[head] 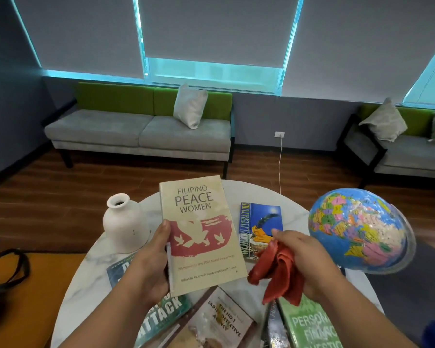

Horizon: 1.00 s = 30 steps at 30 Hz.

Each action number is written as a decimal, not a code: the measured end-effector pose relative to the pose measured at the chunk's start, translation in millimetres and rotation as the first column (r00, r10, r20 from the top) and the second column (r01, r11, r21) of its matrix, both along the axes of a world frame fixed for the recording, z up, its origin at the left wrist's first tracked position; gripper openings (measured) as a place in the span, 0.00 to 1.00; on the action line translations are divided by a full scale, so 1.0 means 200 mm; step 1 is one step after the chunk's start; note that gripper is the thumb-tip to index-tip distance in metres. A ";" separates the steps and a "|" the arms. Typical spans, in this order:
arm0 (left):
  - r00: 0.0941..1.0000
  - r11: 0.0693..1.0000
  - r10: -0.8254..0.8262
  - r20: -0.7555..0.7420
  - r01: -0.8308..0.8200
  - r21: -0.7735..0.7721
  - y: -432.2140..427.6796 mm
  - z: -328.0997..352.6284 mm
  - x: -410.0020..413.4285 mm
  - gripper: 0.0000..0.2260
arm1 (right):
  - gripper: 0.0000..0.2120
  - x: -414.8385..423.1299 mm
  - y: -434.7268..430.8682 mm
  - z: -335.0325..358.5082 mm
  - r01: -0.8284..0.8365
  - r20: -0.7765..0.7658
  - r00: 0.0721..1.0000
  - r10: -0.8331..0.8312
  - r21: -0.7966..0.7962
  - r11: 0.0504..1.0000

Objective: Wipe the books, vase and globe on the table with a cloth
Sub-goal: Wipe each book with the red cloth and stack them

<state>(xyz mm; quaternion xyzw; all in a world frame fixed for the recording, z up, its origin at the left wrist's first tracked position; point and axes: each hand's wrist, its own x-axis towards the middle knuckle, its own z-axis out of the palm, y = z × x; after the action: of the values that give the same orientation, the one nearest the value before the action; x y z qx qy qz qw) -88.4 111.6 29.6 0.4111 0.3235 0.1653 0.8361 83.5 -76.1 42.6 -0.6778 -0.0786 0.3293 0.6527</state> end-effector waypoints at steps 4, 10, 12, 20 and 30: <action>0.997 0.998 -0.066 -0.037 0.066 0.002 -0.02 -0.02 0.11 0.21 | 0.13 -0.02 -0.04 -0.07 -0.298 -0.091 0.952 0.292 -0.059 0.953; 0.949 0.968 -0.250 -0.192 0.251 -0.019 -0.02 -0.13 0.38 0.17 | 0.14 0.01 -0.04 -0.22 -0.240 -0.117 0.967 0.228 -0.099 0.966; 0.896 0.920 -0.334 -0.292 0.377 0.106 -0.03 -0.18 0.45 0.11 | 0.14 0.08 -0.04 -0.29 -0.131 -0.114 0.987 0.115 -0.150 0.980; 0.815 0.861 -0.296 -0.498 0.453 0.229 -0.11 -0.47 0.75 0.20 | 0.13 0.40 -0.01 -0.50 0.038 -0.054 0.997 -0.057 -0.307 0.951; 0.774 0.603 -0.151 -0.614 0.565 0.563 -0.13 -0.64 0.93 0.19 | 0.13 0.55 0.07 -0.74 -0.022 0.094 0.991 0.096 -0.590 0.807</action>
<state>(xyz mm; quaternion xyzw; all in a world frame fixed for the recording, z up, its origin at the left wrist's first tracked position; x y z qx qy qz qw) 97.0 85.3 -98.7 0.7916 0.3457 -0.0144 0.5036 192.5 -62.5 -106.3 -0.8620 -0.0332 0.3164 0.3947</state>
